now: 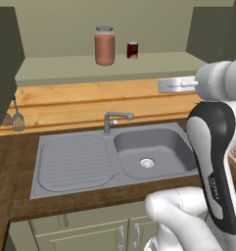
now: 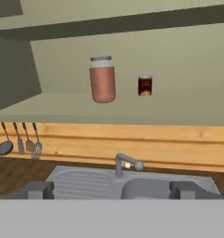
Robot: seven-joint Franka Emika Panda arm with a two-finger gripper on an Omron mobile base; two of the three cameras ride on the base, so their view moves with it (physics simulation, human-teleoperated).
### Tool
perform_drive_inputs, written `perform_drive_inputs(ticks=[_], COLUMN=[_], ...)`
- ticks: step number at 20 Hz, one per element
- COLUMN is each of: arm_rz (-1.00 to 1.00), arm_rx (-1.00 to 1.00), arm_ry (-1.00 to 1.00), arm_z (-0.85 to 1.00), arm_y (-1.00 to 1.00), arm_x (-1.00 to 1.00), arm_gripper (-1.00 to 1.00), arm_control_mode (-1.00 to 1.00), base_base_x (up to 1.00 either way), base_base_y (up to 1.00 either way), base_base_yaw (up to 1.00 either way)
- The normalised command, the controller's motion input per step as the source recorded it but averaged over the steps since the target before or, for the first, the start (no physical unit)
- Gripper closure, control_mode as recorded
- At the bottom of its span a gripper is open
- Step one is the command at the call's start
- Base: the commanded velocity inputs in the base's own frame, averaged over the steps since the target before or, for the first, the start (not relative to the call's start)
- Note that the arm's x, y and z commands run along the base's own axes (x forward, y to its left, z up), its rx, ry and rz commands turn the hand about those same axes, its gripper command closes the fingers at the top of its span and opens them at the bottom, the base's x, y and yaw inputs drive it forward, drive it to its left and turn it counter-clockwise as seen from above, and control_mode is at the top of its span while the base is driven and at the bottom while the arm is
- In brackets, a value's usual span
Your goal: Pick the honey bottle and place it on the digital scale for weighing, and close the cabinet.
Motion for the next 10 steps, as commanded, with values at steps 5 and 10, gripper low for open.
perform_drive_inputs(ticks=[5,10], arm_rz=[0.05,0.0], arm_rx=[0.14,0.03], arm_ry=[-0.21,-0.06], arm_z=[0.66,0.41], arm_y=[0.08,0.4], arm_x=[-0.17,0.18], arm_gripper=[-1.0,-1.0], arm_control_mode=[-1.0,-1.0], base_base_x=[0.0,0.0], base_base_y=[0.0,0.0], base_base_yaw=[0.0,0.0])
